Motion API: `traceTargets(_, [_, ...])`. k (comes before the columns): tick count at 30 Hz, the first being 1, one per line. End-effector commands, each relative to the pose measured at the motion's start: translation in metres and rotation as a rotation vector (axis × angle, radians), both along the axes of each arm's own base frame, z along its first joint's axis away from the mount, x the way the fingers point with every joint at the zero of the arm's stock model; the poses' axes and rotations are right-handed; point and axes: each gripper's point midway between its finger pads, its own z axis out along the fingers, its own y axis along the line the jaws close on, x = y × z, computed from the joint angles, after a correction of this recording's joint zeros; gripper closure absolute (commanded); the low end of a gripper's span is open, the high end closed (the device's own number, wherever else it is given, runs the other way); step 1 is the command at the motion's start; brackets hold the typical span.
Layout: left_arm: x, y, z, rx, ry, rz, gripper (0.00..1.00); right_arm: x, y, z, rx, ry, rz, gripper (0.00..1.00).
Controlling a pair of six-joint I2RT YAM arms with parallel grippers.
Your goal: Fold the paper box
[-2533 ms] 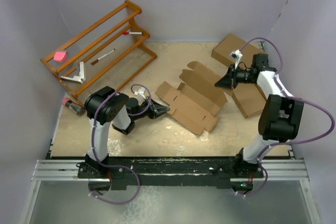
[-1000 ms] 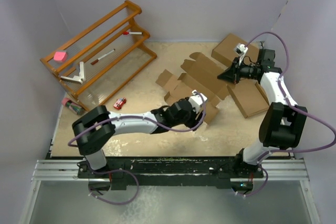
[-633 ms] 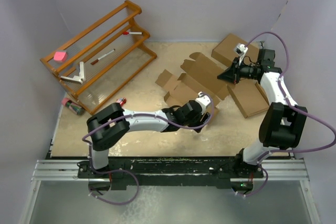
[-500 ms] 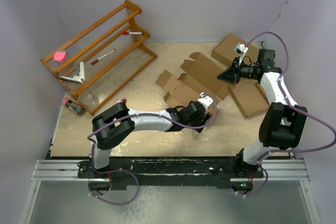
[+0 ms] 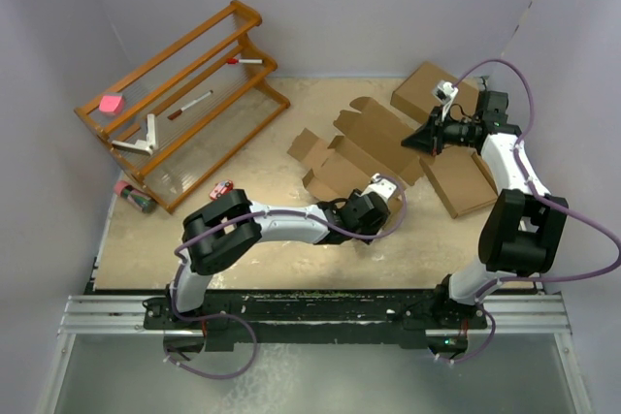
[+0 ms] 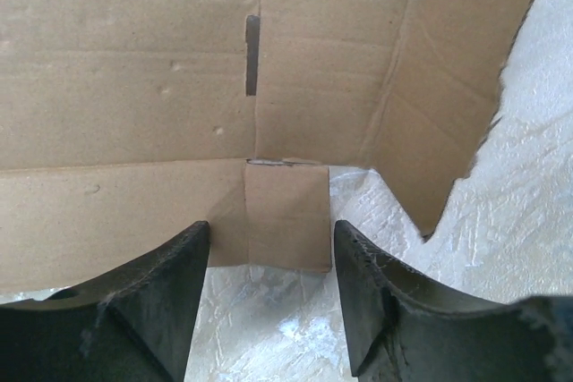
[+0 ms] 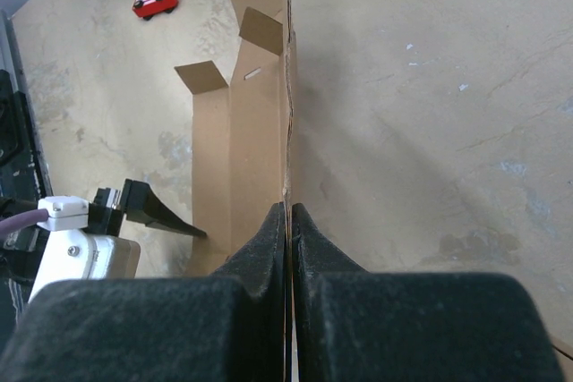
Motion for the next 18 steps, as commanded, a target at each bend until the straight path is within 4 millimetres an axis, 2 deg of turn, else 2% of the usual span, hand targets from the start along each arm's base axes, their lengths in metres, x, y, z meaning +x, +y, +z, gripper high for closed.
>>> traceTargets(1, [0.008,-0.006,0.036,-0.077,-0.043,0.056,0.43,-0.007,0.004,0.013,0.029,-0.030,0.028,1.00])
traceTargets(8, [0.012,0.001,0.042,-0.090,-0.053,0.089,0.55,-0.007,0.003,0.012,0.026,-0.025,0.025,1.00])
traceTargets(18, [0.023,0.017,0.035,-0.075,-0.029,0.130,0.76,-0.007,0.003,0.009,0.023,-0.012,0.021,1.00])
